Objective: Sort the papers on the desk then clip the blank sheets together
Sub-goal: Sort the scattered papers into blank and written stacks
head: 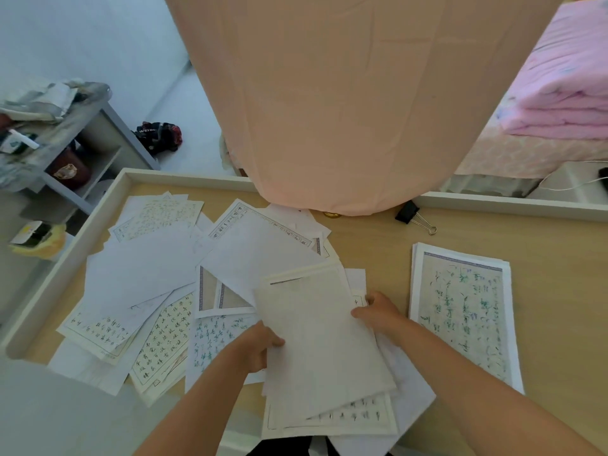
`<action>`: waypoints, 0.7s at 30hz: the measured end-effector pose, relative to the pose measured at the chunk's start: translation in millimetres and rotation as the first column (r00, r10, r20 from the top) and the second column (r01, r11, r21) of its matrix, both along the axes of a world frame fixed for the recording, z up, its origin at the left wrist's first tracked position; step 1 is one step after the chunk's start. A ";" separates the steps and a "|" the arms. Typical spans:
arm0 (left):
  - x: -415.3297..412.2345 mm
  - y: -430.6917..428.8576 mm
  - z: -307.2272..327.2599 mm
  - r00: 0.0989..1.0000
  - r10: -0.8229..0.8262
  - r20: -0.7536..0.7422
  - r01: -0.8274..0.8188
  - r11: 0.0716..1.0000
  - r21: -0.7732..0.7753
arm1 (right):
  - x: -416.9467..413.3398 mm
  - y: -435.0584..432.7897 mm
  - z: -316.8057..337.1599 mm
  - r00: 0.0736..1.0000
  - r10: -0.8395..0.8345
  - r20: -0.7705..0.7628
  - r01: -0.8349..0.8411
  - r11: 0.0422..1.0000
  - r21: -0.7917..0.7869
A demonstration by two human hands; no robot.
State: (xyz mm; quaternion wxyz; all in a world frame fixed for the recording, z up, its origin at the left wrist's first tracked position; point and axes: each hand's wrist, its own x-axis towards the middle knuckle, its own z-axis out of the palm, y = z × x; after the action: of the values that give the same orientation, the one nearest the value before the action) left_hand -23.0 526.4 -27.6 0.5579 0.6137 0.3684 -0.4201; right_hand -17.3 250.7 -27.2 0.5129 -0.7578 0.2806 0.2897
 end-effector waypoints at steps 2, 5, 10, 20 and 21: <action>0.6 0.2 -4.5 0.999 -0.030 0.021 0.029 0.997 0.074 | -3.8 -8.3 1.5 0.997 -0.038 -0.074 0.045 0.995 0.091; -2.8 -8.5 8.0 1.000 -0.006 0.026 0.004 0.996 0.090 | -9.5 -22.5 0.6 0.977 -0.058 -0.205 0.102 0.972 0.213; -14.7 -38.1 27.4 0.994 0.064 0.084 -0.055 0.992 -0.111 | -19.2 -30.2 10.1 0.959 0.241 -0.148 -0.225 0.967 0.121; 22.1 -26.0 13.1 0.867 0.422 0.263 -0.397 0.906 -0.144 | -28.5 -63.0 30.3 0.984 0.168 0.059 -0.170 0.985 0.019; 26.1 -25.0 12.0 0.857 0.434 0.279 -0.412 0.901 -0.134 | -28.8 -61.7 29.5 0.987 0.144 0.068 -0.145 0.989 0.014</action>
State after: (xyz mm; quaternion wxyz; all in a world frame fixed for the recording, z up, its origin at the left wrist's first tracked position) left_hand 3.1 501.5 -15.6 0.7072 0.5547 0.3896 -0.2010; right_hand -46.1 189.0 2.2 0.5068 -0.7804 0.2051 0.3034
